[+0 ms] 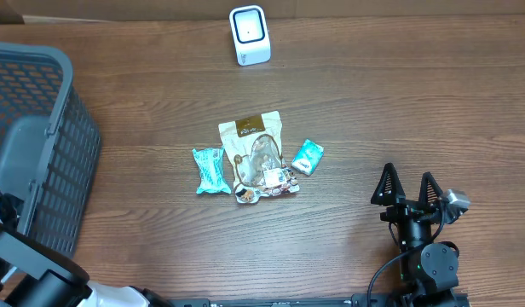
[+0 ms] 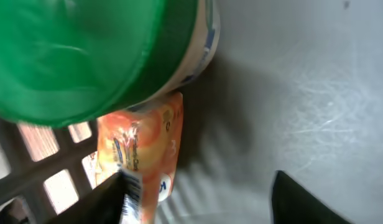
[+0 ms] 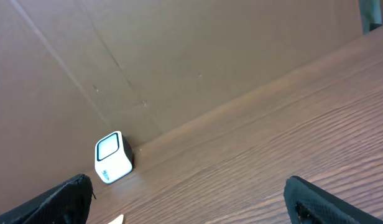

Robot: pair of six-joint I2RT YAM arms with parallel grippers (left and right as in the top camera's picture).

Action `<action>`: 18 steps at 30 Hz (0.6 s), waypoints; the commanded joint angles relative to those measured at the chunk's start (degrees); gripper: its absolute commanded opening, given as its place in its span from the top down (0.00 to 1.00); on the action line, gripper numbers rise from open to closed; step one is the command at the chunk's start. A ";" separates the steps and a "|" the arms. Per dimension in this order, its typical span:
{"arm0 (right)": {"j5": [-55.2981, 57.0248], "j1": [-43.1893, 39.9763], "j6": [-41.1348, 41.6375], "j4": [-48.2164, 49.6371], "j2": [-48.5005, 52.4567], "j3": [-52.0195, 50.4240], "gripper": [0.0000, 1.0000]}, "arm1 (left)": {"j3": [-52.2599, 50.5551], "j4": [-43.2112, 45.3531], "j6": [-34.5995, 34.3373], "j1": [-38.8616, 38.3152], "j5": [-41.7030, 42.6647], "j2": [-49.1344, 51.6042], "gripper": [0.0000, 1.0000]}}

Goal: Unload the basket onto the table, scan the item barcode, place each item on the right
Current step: 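Reach the left gripper into the basket and grasp the orange packet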

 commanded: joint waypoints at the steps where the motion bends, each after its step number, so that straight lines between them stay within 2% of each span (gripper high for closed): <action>1: -0.24 -0.07 -0.24 0.31 -0.57 -0.59 0.00 | -0.26 0.02 -0.90 0.24 0.48 1.16 0.47; 5: -0.24 -0.07 -0.24 0.31 -0.57 -0.59 0.00 | -0.26 0.00 -1.79 0.24 0.94 1.20 0.58; 10: -0.24 -0.07 -0.24 0.31 -0.57 -0.59 0.00 | -0.26 0.61 -1.92 0.24 2.64 1.22 0.79; 12: -0.24 -0.07 -0.24 0.31 -0.57 -0.59 0.00 | -0.24 1.77 -1.90 0.20 6.95 1.20 0.81; 14: -0.24 -0.07 -0.24 0.31 -0.57 -0.59 0.00 | -0.24 2.84 -1.88 0.02 11.21 1.20 0.77; 16: -0.24 -0.07 -0.24 0.31 -0.57 -0.59 0.00 | -0.22 3.30 -1.88 -0.22 13.14 1.18 0.67; 18: -0.24 -0.07 -0.24 0.31 -0.57 -0.59 0.00 | 0.07 3.17 -1.53 -0.24 12.87 1.18 0.48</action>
